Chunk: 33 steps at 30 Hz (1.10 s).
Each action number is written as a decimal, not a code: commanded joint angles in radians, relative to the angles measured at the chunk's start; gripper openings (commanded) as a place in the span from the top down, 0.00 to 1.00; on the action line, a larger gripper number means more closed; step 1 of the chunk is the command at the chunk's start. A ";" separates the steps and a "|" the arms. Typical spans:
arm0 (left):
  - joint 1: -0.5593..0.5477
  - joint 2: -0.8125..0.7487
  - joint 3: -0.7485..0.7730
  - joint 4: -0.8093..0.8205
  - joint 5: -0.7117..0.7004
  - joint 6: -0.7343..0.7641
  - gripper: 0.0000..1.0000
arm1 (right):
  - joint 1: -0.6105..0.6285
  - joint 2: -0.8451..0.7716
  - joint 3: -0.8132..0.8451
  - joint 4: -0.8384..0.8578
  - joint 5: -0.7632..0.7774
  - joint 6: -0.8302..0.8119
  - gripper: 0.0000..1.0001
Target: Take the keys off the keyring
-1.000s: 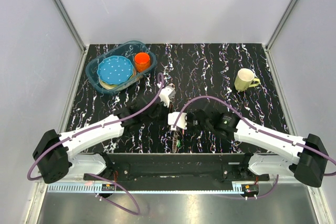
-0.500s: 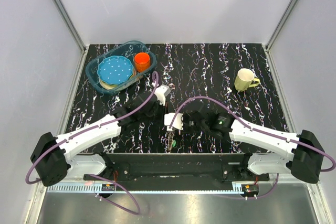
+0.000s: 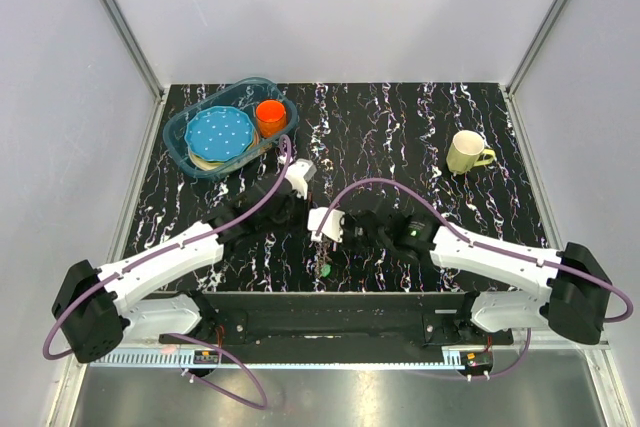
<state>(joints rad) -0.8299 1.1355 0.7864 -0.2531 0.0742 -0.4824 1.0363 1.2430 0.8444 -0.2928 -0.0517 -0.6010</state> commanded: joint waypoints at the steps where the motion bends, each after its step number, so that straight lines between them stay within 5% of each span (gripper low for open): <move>1: 0.048 -0.017 0.017 0.147 -0.183 0.014 1.00 | 0.045 0.024 0.044 -0.069 -0.077 0.027 1.00; 22: 0.041 0.061 0.053 0.164 -0.100 -0.048 1.00 | 0.093 0.130 0.137 -0.121 -0.028 -0.212 1.00; 33: 0.090 0.044 0.065 0.127 -0.077 -0.093 1.00 | 0.145 0.118 0.058 -0.121 -0.002 -0.149 1.00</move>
<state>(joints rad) -0.7841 1.1812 0.8024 -0.2447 0.0849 -0.5453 1.1141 1.3586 0.9348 -0.3340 0.0727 -0.7879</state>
